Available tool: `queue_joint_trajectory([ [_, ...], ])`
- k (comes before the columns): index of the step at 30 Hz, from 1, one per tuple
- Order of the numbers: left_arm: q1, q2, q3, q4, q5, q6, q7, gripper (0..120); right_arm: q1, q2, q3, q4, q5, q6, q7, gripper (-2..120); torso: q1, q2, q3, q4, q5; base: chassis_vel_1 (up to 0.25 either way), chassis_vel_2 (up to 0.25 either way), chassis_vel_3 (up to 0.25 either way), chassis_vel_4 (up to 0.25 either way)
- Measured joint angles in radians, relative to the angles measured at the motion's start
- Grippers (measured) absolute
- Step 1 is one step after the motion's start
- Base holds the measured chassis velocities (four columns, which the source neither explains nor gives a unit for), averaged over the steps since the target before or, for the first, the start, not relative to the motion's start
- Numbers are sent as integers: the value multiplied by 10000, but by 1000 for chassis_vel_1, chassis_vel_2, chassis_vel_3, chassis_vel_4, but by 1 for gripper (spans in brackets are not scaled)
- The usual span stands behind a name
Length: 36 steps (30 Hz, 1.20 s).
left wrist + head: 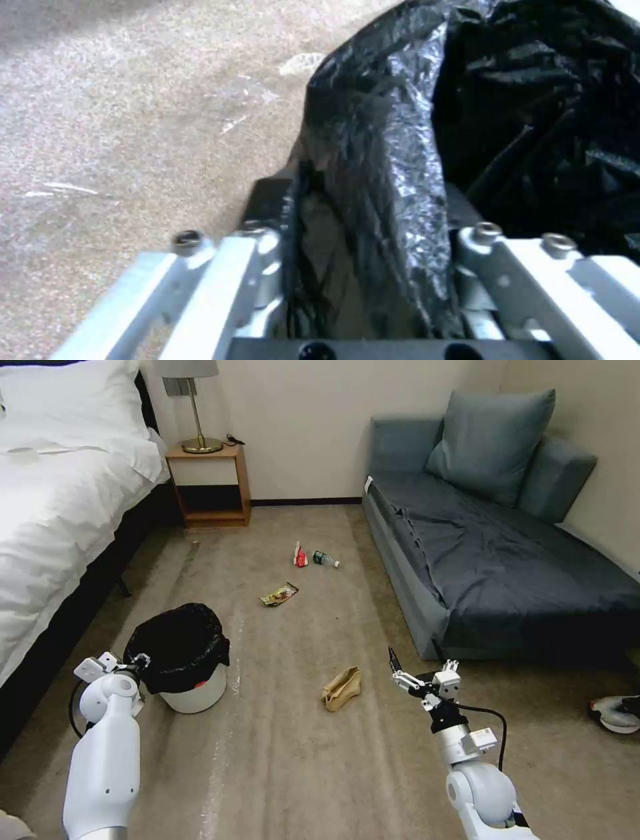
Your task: Pick up the trash bin, then pick up the garbage on the floor and place it into the trash bin.
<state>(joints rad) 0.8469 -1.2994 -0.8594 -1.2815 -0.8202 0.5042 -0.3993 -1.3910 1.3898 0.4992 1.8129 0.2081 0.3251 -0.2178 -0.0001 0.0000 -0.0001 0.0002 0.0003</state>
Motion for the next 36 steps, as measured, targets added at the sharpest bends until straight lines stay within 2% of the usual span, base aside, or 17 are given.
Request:
queue_joint_trajectory([
  [2,65,6,-6,-62,-3,4,39,26,-5,1,-14,0,-16,13,-5,100,0,0,0,-2,-2,0,0,0,0],
  [3,65,6,-6,-62,-3,4,39,26,-5,1,-14,0,-16,13,-5,100,0,0,0,-2,-2,0,0,0,0],
  [4,146,16,-14,-126,-17,16,88,18,-2,-11,-21,0,-17,28,-8,100,0,0,0,-2,-1,0,0,0,0],
  [6,186,24,-17,-142,-17,17,112,15,3,-23,-20,0,-18,35,-9,100,0,1,0,-2,-1,0,0,0,0],
  [7,219,32,-24,-147,-6,16,132,7,15,-37,-17,0,-18,44,-11,100,0,0,0,-2,0,0,0,0,0],
  [8,241,36,-29,-147,12,8,144,5,25,-45,-12,0,-18,49,-12,100,0,1,0,-2,1,0,0,0,0],
  [17,570,67,-80,-273,286,-56,380,4,36,-77,66,-2,7,123,-17,100,0,1,0,1,1,0,0,0,0],
  [23,1009,63,-69,-968,892,24,455,4,125,-36,108,-232,-271,321,347,100,1,-2,4,-9,-21,0,0,0,0],
  [25,1620,465,-87,-2092,1481,779,498,4,375,-114,194,-241,-354,129,760,100,2,-3,4,-8,-10,0,0,0,0],
  [26,1620,465,-87,-2092,1481,779,498,4,375,-114,194,-241,-354,129,760,100,2,-3,4,-8,-10,0,0,0,0],
  [27,1963,690,-186,-2695,1665,1038,676,4,547,-137,190,-247,-326,-11,975,100,1,-3,3,0,-7,0,0,0,0],
  [28,2221,749,-257,-3190,1725,1197,873,4,730,-133,114,-315,-207,-103,1183,100,1,-3,3,2,-6,0,0,0,0],
  [29,2221,749,-257,-3190,1725,1197,873,4,730,-133,114,-315,-207,-103,1183,100,1,-3,3,2,-6,0,0,0,0],
  [32,2735,773,-366,-4349,1875,1477,1363,4,1249,-119,-128,-586,64,-145,1551,100,1,-2,3,-4,-6,0,0,0,0],
  [33,2735,773,-366,-4349,1875,1477,1363,4,1249,-119,-128,-586,64,-145,1551,100,1,-2,3,-4,-6,0,0,0,0],
  [36,3192,830,-535,-5548,2249,1519,2015,4,1640,-184,-362,-715,317,-228,1816,100,1,-2,2,-2,-3,0,0,0,0],
])
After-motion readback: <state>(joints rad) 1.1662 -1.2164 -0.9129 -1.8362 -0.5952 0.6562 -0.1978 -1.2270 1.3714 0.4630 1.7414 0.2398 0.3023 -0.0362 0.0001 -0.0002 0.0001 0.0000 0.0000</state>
